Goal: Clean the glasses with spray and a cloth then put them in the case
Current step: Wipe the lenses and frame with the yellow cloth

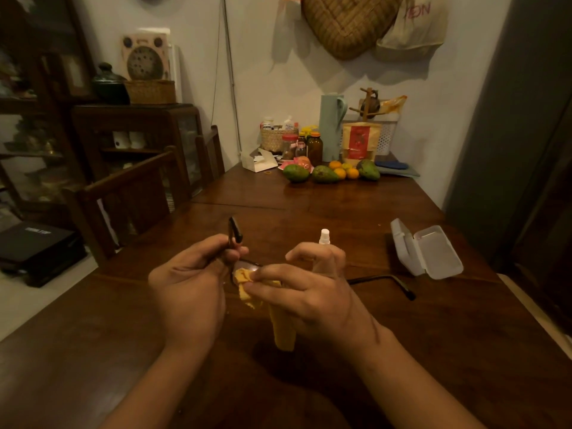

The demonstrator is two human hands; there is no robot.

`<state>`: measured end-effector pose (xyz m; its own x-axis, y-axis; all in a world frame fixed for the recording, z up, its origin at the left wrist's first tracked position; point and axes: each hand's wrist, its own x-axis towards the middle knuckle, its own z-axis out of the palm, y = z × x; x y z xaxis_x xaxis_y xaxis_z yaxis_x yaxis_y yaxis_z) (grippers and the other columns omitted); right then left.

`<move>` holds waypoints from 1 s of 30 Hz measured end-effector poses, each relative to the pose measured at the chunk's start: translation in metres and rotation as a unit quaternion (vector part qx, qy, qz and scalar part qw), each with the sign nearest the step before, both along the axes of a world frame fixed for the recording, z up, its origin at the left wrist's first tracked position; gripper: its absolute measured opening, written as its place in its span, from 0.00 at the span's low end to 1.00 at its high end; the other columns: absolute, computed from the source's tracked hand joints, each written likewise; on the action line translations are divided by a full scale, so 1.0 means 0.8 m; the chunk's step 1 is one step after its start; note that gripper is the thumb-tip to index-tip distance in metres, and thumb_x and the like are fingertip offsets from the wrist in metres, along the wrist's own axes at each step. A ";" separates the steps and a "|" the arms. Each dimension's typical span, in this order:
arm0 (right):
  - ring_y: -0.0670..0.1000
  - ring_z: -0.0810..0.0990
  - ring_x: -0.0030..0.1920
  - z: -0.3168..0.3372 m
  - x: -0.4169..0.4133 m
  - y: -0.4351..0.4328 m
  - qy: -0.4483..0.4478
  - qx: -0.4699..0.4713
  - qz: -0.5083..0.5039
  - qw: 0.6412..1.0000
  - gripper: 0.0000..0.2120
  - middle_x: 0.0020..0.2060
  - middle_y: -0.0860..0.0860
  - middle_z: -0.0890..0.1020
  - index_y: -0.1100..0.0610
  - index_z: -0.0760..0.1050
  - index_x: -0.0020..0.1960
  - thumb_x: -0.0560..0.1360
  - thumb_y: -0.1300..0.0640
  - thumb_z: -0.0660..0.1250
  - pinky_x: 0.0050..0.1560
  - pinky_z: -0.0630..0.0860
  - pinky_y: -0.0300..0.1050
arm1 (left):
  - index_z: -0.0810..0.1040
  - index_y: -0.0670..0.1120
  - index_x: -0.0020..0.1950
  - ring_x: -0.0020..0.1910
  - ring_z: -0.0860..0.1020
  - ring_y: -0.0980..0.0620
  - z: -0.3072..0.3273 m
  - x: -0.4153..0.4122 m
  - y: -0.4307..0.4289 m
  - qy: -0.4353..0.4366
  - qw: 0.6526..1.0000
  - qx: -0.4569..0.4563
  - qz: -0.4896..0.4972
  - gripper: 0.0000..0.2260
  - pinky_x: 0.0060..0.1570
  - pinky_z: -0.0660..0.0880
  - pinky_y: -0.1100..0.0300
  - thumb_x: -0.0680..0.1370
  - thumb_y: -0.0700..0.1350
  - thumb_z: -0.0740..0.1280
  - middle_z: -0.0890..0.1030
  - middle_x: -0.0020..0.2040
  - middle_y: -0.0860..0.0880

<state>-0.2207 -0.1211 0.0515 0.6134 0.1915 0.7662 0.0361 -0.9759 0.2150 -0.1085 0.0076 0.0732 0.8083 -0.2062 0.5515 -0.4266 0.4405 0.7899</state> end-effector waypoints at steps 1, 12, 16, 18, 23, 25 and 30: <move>0.53 0.66 0.61 0.000 0.000 0.000 0.002 0.003 0.003 1.000 0.16 0.58 0.41 0.83 0.44 0.83 0.59 0.72 0.49 0.75 0.52 0.61 0.51 | 0.81 0.32 0.51 0.37 0.84 0.55 0.000 0.000 0.001 -0.005 1.000 0.007 0.003 0.13 0.39 0.80 0.65 0.71 0.23 0.64 0.85 0.37 0.50; 0.54 0.65 0.65 0.001 -0.005 -0.004 0.024 0.044 -0.070 0.996 0.14 0.59 0.45 0.82 0.48 0.82 0.59 0.75 0.49 0.65 0.58 0.59 0.54 | 0.82 0.38 0.49 0.39 0.85 0.52 -0.003 -0.003 -0.001 -0.006 1.000 0.014 0.002 0.13 0.40 0.80 0.65 0.71 0.24 0.66 0.85 0.43 0.46; 0.54 0.65 0.65 -0.002 -0.001 0.004 0.056 0.046 -0.070 0.995 0.20 0.65 0.46 0.78 0.48 0.77 0.67 0.76 0.51 0.68 0.56 0.62 0.55 | 0.83 0.42 0.45 0.38 0.84 0.52 -0.007 -0.005 -0.005 0.008 1.000 0.001 -0.017 0.17 0.39 0.80 0.64 0.70 0.22 0.65 0.85 0.39 0.46; 0.55 0.65 0.66 -0.001 -0.001 0.005 0.062 0.072 -0.043 0.995 0.22 0.66 0.46 0.77 0.47 0.75 0.69 0.76 0.57 0.71 0.55 0.68 0.57 | 0.83 0.40 0.45 0.37 0.84 0.52 -0.007 -0.005 -0.007 0.025 0.999 -0.013 -0.033 0.17 0.39 0.80 0.64 0.69 0.21 0.63 0.85 0.37 0.46; 0.58 0.72 0.63 0.008 -0.007 -0.003 0.040 0.123 0.023 0.991 0.13 0.59 0.44 0.82 0.47 0.83 0.59 0.75 0.52 0.68 0.55 0.64 0.52 | 0.81 0.33 0.50 0.37 0.84 0.50 -0.002 -0.006 -0.005 0.017 0.999 -0.013 -0.026 0.13 0.40 0.81 0.62 0.70 0.23 0.65 0.83 0.39 0.38; 0.56 0.71 0.63 0.011 -0.009 -0.007 0.031 0.103 0.021 0.994 0.11 0.55 0.43 0.84 0.47 0.85 0.54 0.74 0.51 0.69 0.54 0.63 0.54 | 0.80 0.31 0.51 0.38 0.84 0.51 -0.001 -0.005 -0.004 0.016 0.999 -0.009 -0.027 0.13 0.40 0.81 0.63 0.71 0.22 0.63 0.83 0.39 0.41; 0.54 0.67 0.64 0.015 -0.012 -0.008 0.014 0.052 -0.035 0.998 0.11 0.54 0.42 0.83 0.46 0.84 0.52 0.74 0.50 0.66 0.56 0.58 0.54 | 0.80 0.32 0.52 0.38 0.84 0.51 -0.001 -0.003 -0.001 0.030 0.998 -0.025 -0.044 0.16 0.40 0.80 0.64 0.70 0.20 0.61 0.85 0.37 0.48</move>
<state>-0.2300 -0.1273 0.0636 0.6438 0.0682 0.7621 -0.0276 -0.9933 0.1123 -0.1106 0.0066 0.0724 0.8204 -0.2507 0.5139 -0.3368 0.5144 0.7886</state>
